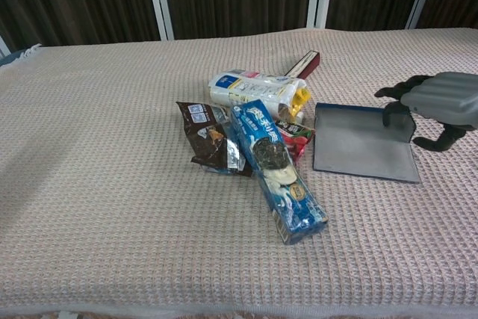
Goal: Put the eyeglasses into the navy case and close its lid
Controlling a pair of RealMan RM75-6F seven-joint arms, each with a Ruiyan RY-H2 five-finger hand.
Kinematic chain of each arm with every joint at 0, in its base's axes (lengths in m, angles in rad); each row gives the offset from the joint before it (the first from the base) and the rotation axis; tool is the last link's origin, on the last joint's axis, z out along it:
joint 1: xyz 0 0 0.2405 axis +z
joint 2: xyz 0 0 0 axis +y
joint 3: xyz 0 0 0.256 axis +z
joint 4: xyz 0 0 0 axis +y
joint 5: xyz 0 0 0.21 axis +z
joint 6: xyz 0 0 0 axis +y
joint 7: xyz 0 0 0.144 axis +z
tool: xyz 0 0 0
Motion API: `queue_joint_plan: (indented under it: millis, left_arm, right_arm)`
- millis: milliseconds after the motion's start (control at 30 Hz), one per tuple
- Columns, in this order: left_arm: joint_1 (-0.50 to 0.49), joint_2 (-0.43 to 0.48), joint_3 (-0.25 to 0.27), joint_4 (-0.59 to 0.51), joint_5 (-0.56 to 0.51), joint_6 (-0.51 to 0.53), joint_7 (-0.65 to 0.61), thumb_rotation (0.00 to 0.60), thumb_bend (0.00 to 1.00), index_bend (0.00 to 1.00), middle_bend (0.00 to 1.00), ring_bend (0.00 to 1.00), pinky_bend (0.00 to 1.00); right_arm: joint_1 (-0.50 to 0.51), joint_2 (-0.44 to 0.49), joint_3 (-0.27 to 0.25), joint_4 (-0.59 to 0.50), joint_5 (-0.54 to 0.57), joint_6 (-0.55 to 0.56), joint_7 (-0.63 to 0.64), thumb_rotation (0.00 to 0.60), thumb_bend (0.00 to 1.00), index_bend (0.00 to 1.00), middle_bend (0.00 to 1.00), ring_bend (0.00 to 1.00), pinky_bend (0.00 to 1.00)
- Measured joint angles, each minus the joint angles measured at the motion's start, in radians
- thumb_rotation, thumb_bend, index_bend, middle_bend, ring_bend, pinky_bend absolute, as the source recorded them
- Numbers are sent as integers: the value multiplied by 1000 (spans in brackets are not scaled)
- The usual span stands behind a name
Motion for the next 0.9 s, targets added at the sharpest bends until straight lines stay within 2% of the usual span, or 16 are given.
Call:
queue_joint_plan:
  millis: [300,500,700,833,900]
  left_arm:
    - [-11,-2,-5,-3,-16,-22,11,600,422,0,0,0,11]
    - [-12,-3,-6,-2,-21,-25,12,600,422,0,0,0,12]
    - [-16,-4,-6,-5,-25,-31,15,600,423,0,0,0,13]
    - [-17,-3,-1,-8,-18,-33,17,600,422,0,0,0,14]
    - [-18,-2,1,-9,-14,-35,16,600,423,0,0,0,15]
  right_arm:
    - [112,-55,36,55,192,-42,-167,600,578,362,0,0,0]
    - [188,-102,52,102,323,-45,-234,600,579,353,0,0,0]
    - [220,-101,50,92,357,-20,-239,600,578,346,0,0,0]
    - [204,-57,39,37,348,5,-207,600,408,350,0,0,0]
    - [186,-29,36,5,336,26,-170,600,381,363,0,0,0]
